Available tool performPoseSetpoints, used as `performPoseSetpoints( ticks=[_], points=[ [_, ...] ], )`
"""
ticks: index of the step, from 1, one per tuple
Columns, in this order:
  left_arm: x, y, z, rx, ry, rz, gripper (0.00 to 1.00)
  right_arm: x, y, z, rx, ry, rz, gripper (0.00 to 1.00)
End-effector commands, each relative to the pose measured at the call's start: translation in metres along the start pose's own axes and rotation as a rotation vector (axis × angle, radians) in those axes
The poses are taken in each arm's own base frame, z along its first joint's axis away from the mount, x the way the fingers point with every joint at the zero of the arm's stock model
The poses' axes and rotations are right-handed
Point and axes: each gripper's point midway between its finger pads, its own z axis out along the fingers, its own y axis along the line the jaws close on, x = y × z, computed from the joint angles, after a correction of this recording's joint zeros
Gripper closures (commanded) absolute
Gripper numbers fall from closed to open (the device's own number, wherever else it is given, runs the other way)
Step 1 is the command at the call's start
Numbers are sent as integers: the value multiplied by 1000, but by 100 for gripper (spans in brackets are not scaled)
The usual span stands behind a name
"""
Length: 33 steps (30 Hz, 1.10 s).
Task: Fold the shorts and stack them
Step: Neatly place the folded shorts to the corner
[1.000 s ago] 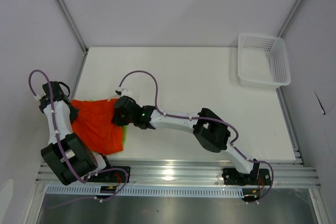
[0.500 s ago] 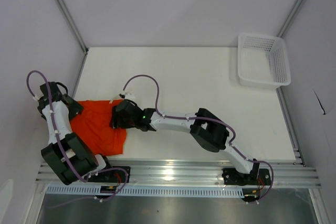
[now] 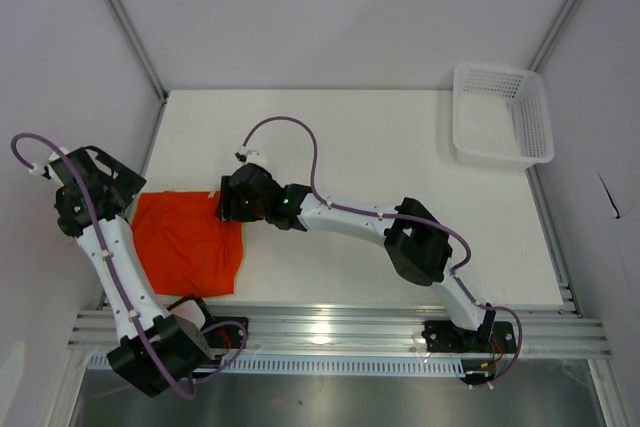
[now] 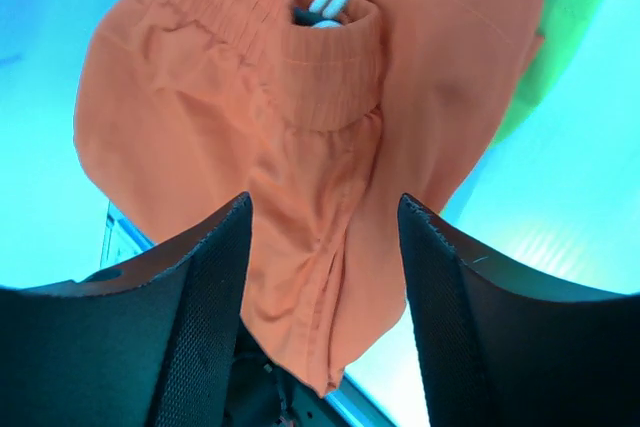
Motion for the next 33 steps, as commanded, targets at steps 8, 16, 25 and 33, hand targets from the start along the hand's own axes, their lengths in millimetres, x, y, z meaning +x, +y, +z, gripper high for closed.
performPoseSetpoints(
  ticks=[8,16,25,33],
  points=[
    [17,-74,-32,445,105,-49,16,-24,79,-23,-341,64,5,70],
    [69,-83,22,496,311,-139,34,-8,64,17,-567,180,142,82],
    [96,-67,81,405,337,-337,36,19,-17,75,-459,254,353,82],
    [119,-63,116,427,397,-444,34,17,-35,81,-378,237,348,81]
  ],
)
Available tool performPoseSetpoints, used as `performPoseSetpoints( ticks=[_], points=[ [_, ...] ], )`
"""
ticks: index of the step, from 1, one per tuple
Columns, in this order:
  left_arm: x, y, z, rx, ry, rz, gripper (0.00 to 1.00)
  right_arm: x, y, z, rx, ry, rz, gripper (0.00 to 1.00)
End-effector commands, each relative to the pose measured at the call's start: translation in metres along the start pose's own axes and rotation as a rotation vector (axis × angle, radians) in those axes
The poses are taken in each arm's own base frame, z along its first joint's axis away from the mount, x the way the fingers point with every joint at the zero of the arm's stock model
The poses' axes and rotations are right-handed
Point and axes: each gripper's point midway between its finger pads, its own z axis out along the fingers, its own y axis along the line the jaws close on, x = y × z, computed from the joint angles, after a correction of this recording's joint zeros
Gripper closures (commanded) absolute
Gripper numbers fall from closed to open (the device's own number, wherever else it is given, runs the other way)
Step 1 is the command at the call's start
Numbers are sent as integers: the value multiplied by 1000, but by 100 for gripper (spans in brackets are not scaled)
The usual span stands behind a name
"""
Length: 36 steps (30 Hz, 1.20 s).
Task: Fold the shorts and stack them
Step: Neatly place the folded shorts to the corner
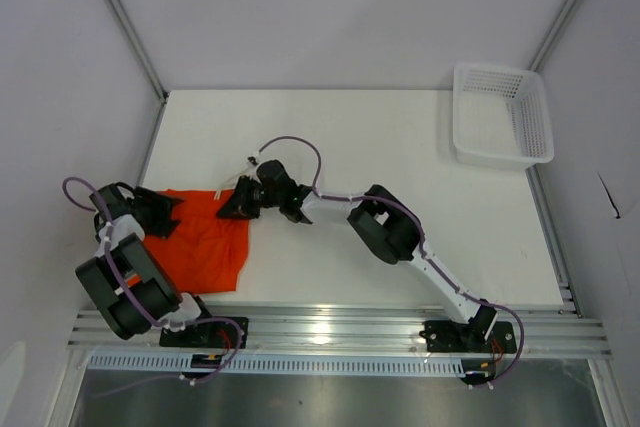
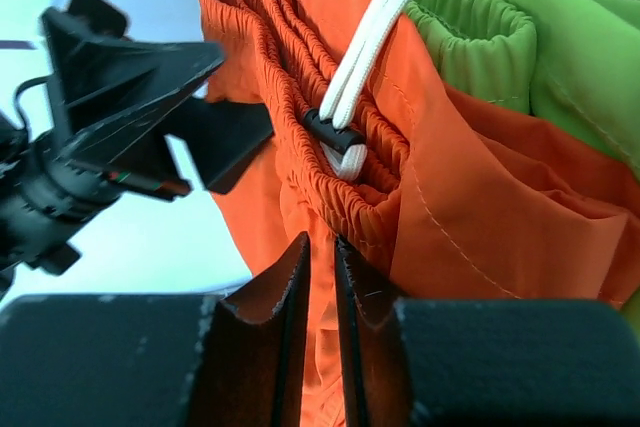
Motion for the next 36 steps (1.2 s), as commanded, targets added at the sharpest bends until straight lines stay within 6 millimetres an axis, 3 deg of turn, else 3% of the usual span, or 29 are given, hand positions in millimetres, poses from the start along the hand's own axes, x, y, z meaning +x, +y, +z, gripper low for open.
performPoseSetpoints(
  ticks=[1,7,10,12,13,14,15,16,17,18,19,20,22,23,25,26,28,29,30,31,32,33,35,36],
  points=[
    [-13,-11,13,108,-21,-40,34,-5,-10,-2,60,-24,-9,81],
    [-13,-21,15,169,-1,-53,31,-5,13,-1,53,-21,-76,78],
    [-28,-40,-8,168,-98,62,26,-12,30,-6,35,-35,-117,69],
    [-28,-55,-27,177,-118,107,20,-18,42,-11,27,-50,-147,63],
    [-28,-59,-33,179,-123,135,18,-24,58,-20,15,-64,-168,54],
    [-34,-78,-50,216,-160,177,15,-28,65,-24,13,-72,-198,49],
    [-29,-80,-56,212,-147,185,11,-32,73,-30,11,-82,-211,43],
    [-28,-85,-62,213,-156,207,8,-41,91,-44,10,-103,-220,30],
    [-33,-103,-75,241,-181,241,5,-48,100,-53,12,-121,-247,24],
    [-23,-112,-81,254,-169,272,1,-53,107,-61,16,-137,-265,20],
    [-20,-116,-85,256,-167,294,1,-58,125,-80,27,-155,-279,13],
    [-24,-131,-95,268,-196,320,1,-68,130,-92,43,-184,-294,8],
    [-9,-147,-102,294,-178,365,1,-75,121,-115,136,-225,-334,0],
    [3,-155,-102,309,-162,393,1,-85,144,-140,124,-272,-365,0],
    [17,-172,-108,347,-157,433,1,-92,145,-167,176,-314,-397,0],
    [25,-177,-109,356,-151,449,1,-92,152,-189,187,-342,-411,0],
    [51,-195,-112,399,-137,511,1,-102,144,-220,279,-404,-452,0],
    [77,-205,-114,435,-97,560,1,-99,150,-243,297,-435,-476,1],
    [82,-207,-114,428,-120,578,1,-100,144,-257,340,-455,-485,0],
    [103,-216,-121,462,-129,626,1,-101,142,-283,391,-510,-517,1],
    [118,-218,-126,494,-105,652,1,-101,122,-285,453,-508,-521,0],
    [118,-217,-126,478,-152,669,1,-100,135,-312,456,-565,-543,1],
    [140,-215,-139,511,-166,729,1,-104,126,-346,540,-664,-562,1],
    [140,-213,-142,509,-208,750,1,-98,122,-372,553,-713,-576,0]
  ],
)
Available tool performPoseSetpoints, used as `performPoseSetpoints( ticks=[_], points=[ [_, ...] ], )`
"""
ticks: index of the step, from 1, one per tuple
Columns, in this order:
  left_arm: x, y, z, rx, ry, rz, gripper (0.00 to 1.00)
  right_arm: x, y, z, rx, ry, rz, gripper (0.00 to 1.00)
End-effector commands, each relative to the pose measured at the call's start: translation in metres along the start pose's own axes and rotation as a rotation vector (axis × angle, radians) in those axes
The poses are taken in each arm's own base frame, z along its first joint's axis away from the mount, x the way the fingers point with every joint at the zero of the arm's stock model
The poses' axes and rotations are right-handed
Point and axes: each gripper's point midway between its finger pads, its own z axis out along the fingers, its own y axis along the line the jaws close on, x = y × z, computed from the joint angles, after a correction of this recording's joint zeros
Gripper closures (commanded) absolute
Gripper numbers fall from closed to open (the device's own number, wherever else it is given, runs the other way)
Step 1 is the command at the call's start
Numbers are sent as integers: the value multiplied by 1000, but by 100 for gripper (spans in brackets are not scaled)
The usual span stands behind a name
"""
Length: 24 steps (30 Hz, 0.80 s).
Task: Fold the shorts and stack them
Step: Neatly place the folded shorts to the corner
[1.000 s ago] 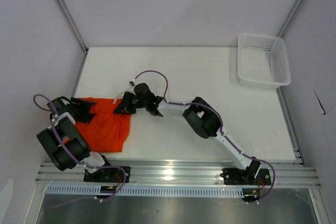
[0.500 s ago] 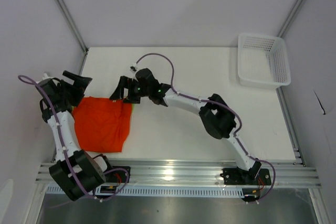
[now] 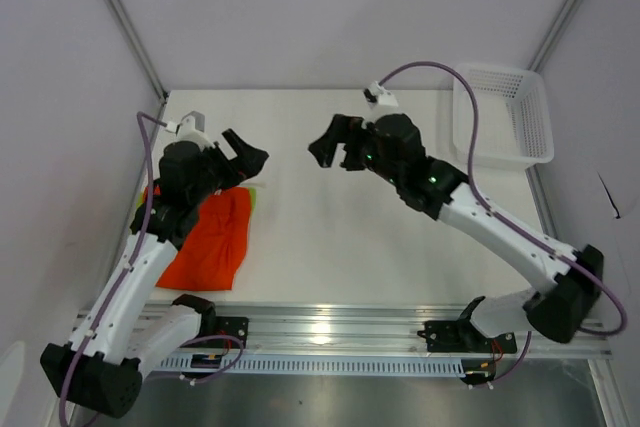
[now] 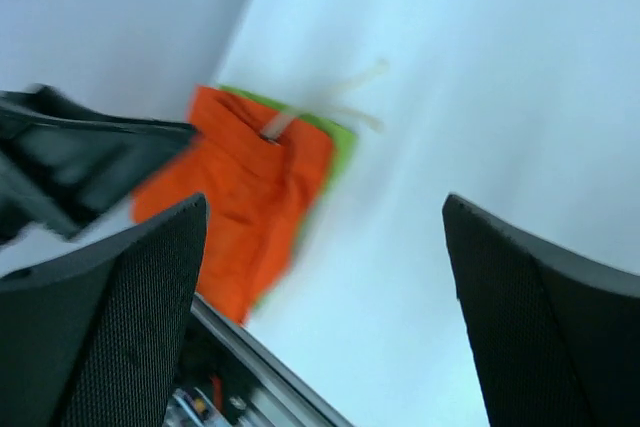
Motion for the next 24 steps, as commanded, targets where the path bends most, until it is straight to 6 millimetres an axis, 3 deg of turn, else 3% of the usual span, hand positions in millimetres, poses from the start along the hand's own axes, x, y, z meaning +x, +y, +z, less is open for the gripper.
performPoseSetpoints(
  ticks=[1,2,4,5,6,8,9,10,12,16,18,21,24],
  points=[
    [-3,2,-16,-52,-151,111,1,-8,-66,-48,227,-112,-150,1],
    [2,-10,-26,-6,-166,134,1,-15,-76,-62,266,-162,-164,1],
    [8,-11,-31,15,-183,153,1,-16,-96,-97,300,-242,-203,0],
    [25,0,-30,13,-162,164,1,-20,-108,-111,347,-282,-234,0],
    [29,3,-31,17,-166,168,1,-15,-119,-130,363,-303,-243,1],
    [53,19,-28,22,-131,180,1,-12,-139,-151,432,-322,-278,0],
    [64,26,-24,27,-122,190,1,3,-153,-156,461,-301,-297,1],
    [69,24,-24,56,-115,201,1,2,-157,-170,465,-338,-296,0],
    [89,35,-23,74,-110,229,1,14,-172,-178,498,-333,-315,0],
    [99,43,-27,106,-132,265,1,57,-206,-182,535,-285,-331,0],
    [109,52,-26,111,-127,306,1,61,-212,-186,530,-326,-316,0],
    [115,59,-27,122,-141,332,1,83,-227,-183,512,-343,-319,1],
    [118,61,-29,125,-137,341,1,87,-230,-185,513,-352,-310,1]
  ],
)
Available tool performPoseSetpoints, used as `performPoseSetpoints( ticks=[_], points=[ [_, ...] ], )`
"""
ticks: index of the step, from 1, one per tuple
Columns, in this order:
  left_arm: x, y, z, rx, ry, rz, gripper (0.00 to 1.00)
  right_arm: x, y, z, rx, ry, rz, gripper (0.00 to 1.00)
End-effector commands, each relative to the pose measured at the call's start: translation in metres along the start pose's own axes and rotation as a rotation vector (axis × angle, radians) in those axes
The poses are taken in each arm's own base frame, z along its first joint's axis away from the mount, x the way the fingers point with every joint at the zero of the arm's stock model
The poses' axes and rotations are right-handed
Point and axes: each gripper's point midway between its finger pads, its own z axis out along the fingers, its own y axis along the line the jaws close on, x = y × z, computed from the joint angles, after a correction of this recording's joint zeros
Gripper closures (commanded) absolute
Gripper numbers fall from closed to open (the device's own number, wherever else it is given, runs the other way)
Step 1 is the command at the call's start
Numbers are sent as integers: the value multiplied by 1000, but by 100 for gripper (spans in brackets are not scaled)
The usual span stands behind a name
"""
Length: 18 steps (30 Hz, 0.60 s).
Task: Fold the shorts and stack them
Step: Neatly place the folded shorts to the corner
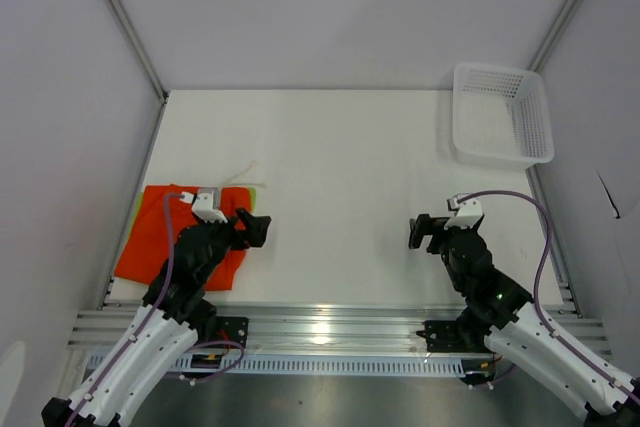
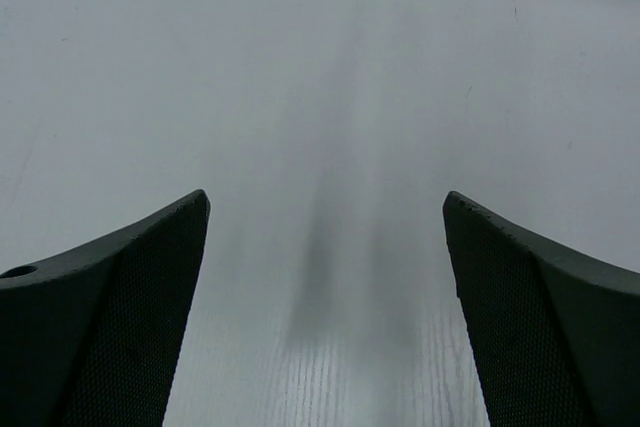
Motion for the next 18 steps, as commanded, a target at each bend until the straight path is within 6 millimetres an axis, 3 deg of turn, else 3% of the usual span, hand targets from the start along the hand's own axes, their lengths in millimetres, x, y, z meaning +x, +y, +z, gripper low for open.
performPoseSetpoints(
  ticks=[1,18],
  points=[
    [-7,-3,0,29,-44,47,1,-27,1,0,3,-112,61,1],
    [-9,-2,1,23,-67,33,1,-20,0,6,27,-89,78,0]
  ],
)
